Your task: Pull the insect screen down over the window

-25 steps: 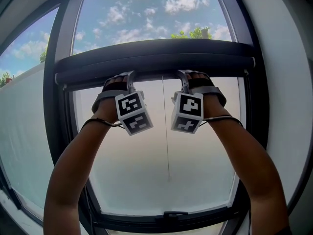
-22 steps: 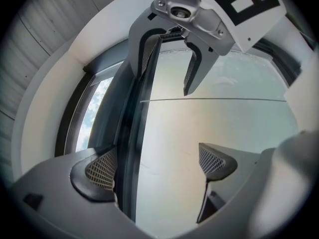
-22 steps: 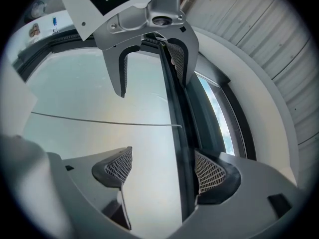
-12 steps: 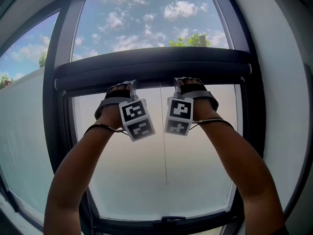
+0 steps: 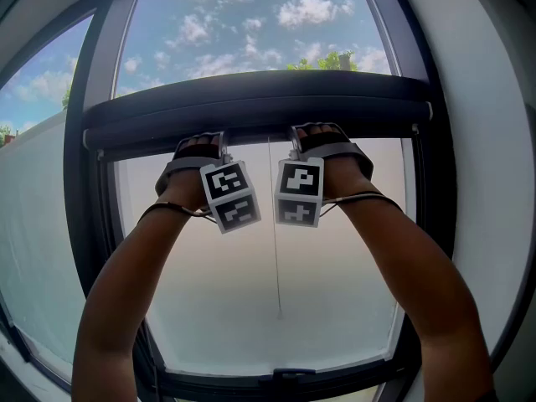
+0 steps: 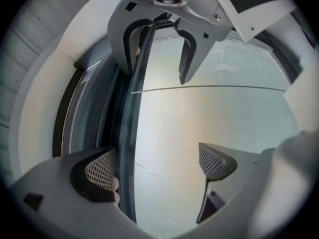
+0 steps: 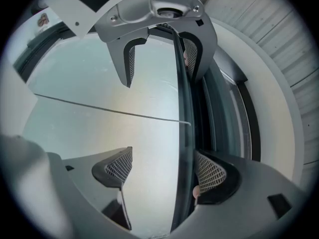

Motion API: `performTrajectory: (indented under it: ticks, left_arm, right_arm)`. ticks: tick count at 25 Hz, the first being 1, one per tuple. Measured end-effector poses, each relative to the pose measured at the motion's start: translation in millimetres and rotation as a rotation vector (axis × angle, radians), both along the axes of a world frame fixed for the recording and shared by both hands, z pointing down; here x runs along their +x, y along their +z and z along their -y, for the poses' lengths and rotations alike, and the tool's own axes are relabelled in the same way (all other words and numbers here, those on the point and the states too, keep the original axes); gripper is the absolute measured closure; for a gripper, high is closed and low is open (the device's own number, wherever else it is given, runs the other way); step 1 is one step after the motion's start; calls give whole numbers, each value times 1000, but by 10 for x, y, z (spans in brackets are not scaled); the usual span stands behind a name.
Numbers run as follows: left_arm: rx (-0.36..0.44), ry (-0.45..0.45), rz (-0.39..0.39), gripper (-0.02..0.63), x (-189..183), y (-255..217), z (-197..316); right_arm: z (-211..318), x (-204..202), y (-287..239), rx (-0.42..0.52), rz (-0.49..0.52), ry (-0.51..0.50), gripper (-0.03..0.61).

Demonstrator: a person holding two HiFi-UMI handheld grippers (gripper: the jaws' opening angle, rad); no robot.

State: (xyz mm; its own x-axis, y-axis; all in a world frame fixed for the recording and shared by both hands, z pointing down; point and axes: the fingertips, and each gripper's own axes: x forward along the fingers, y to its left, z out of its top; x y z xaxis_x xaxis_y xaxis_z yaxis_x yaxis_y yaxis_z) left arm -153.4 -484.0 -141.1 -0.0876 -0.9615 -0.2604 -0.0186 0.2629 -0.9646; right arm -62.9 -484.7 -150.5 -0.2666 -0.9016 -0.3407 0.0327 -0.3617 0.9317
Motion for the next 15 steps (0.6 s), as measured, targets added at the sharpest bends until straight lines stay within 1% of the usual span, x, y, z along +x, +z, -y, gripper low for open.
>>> performTrajectory:
  ticks: [2,4,11,15]
  left_arm:
    - [5,-12,17,118,-2,-9,7]
    - [-14,-18,23,118,4,10,6]
    - [-111,-35,32,118,-1,95,-64]
    - [-199,-38,24,118,10,196,-124]
  right_arm:
    - [2,5,-28,13,-6,-3,210]
    - [-4,22,-14,-2,-13,3,210]
    - [-68,19,83,-142,-36,-7,210]
    - [-102,35,156,-200,-45,11,210]
